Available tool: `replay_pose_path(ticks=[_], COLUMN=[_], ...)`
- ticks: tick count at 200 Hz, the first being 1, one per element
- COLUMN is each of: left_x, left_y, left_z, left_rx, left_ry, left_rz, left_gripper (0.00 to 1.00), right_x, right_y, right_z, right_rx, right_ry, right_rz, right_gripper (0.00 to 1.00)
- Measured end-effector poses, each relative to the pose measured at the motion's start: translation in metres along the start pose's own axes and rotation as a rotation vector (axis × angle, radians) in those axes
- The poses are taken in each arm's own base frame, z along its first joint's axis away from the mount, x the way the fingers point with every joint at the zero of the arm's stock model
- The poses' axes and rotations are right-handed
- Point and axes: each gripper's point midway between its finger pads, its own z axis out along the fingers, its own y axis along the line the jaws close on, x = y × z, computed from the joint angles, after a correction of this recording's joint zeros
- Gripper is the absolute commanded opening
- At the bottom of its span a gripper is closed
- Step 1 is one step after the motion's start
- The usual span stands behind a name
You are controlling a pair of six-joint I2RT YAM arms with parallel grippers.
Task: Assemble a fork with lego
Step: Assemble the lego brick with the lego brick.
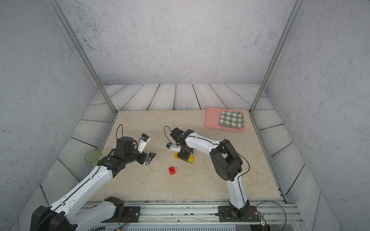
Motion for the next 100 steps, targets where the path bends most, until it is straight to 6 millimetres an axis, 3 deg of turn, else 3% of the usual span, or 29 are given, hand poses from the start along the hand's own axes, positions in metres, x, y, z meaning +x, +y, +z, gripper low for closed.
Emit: replay_pose_path(ticks=[100], left_x=[0.002], left_y=[-0.001], left_z=[0.004], left_rx=[0.011], left_ry=[0.016], left_rz=[0.011], left_gripper=[0.98], right_x=[0.0], right_y=[-0.011], right_z=[-0.003], right_rx=[-0.015], right_ry=[-0.008], right_rz=[-0.021], right_gripper=[0.04])
